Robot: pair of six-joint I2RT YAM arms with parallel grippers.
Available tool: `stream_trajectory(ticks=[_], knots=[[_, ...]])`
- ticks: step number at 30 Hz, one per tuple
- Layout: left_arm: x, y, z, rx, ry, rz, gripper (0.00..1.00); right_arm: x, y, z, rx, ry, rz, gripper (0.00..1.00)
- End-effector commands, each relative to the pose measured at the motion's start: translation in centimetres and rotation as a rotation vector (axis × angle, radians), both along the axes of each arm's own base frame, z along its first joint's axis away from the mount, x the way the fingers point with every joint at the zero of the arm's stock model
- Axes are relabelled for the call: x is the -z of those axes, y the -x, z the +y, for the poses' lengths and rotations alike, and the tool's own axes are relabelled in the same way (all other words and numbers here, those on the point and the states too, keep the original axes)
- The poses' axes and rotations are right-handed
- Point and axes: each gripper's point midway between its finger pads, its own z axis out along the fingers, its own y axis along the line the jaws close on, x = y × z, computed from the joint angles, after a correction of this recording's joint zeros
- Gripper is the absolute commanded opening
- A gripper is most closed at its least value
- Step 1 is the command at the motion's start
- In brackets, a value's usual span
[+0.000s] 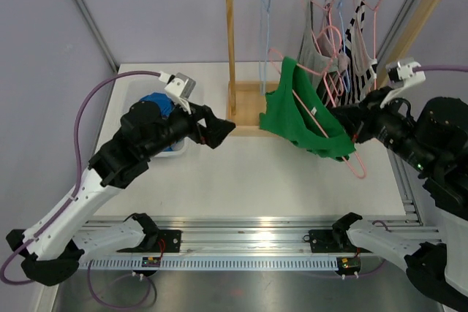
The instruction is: Remove the tank top from the hanger
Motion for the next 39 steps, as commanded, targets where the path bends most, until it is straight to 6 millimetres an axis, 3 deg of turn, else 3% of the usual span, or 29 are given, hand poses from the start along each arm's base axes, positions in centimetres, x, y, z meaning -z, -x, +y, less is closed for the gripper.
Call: stream_trajectory(ticks=[1,2,5,8,13,19,21,22,28,31,33,34,38,39], knots=[[-6.5,-0.5,-2.1,-0.049,0.100,-0.197,0.99,1.2,3.9,1.1,-0.166,-0.038,-0.005,0.00],[-6.8,0.3,-3.1,-0.042,0.101,-0.216,0.99,2.9,4.0,1.4,-0.183,-0.021,0.033,0.00],[-7.0,1.0,-5.3,-0.051,0.085,-0.269,0.99,5.5,5.5,1.7,-0.236,-0.018,0.100,0.00],[-6.6,1.1,-7.1,-0.054,0.059,-0.296,0.99,6.7,7.6,2.7,-0.350,-0.034,0.126,0.00],[-4.4,0.3,-8.9,-0.063,0.003,-0.265,0.98,6.1,9.7,3.5,-0.442,-0.104,0.118,0.00],[-1.5,-0.2,-9.9,-0.070,-0.056,-0.224,0.83,5.4,9.6,3.3,-0.429,-0.112,0.103,0.00],[-1.1,-0.3,-9.9,-0.074,-0.061,-0.224,0.73,5.1,9.5,3.3,-0.426,-0.116,0.094,0.00],[-0.8,-0.4,-9.9,-0.076,-0.068,-0.223,0.50,4.9,9.5,3.4,-0.430,-0.118,0.090,0.00],[-0.2,-1.0,-9.2,-0.124,-0.106,-0.213,0.02,5.3,8.8,3.2,-0.402,-0.096,0.083,0.00],[-0.1,-2.0,-7.1,-0.243,-0.135,-0.201,0.00,5.8,9.1,3.4,-0.436,-0.072,0.084,0.00],[0.0,-3.3,-3.2,-0.441,-0.165,-0.178,0.00,6.1,9.9,3.8,-0.499,-0.045,0.069,0.00],[-0.4,-4.0,-0.3,-0.591,-0.178,-0.176,0.00,6.3,10.3,3.8,-0.521,-0.038,0.063,0.00],[-0.8,-4.0,7.6,-0.829,-0.154,-0.107,0.00,5.5,13.0,5.0,-0.704,-0.048,-0.007,0.00],[-0.9,-4.0,8.8,-0.852,-0.149,-0.101,0.00,5.1,13.6,5.1,-0.741,-0.056,-0.033,0.00]])
